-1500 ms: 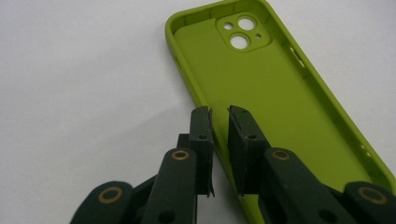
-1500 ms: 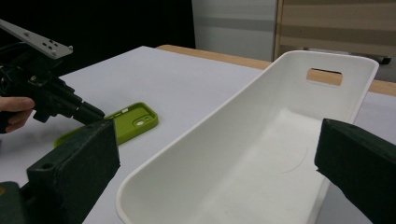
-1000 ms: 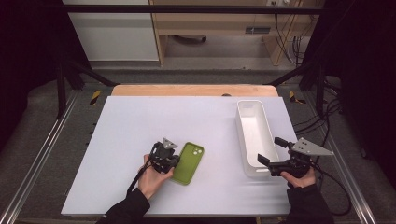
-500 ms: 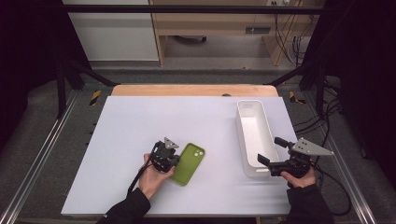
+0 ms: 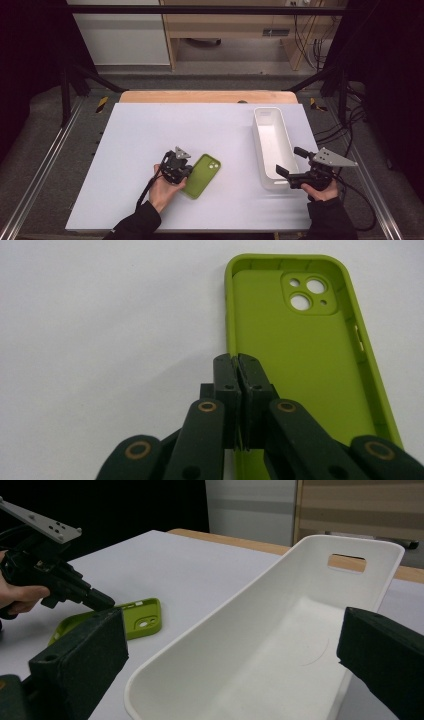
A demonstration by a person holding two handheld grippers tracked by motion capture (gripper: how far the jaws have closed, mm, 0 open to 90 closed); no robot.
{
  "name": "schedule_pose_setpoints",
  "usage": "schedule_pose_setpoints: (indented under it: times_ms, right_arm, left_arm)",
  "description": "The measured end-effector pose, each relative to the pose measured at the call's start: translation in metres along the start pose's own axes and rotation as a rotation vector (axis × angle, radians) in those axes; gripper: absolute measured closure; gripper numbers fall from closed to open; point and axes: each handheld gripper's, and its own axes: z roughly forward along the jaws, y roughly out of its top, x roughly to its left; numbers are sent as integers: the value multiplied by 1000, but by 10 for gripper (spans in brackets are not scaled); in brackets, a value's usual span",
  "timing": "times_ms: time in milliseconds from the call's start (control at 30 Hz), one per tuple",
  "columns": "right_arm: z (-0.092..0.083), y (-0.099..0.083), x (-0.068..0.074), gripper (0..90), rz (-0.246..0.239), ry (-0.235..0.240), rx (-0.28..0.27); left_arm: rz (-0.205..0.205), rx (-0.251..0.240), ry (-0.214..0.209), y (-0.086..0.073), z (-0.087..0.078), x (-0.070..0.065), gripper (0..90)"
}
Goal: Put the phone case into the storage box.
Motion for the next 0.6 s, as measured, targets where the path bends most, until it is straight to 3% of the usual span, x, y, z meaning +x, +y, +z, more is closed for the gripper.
schedule_pose_setpoints:
  times_ms: [600]
  right_arm:
    - [0, 1, 0, 6, -3, 5, -2]
  left_arm:
    - [27, -77, -18, 3, -23, 3, 879]
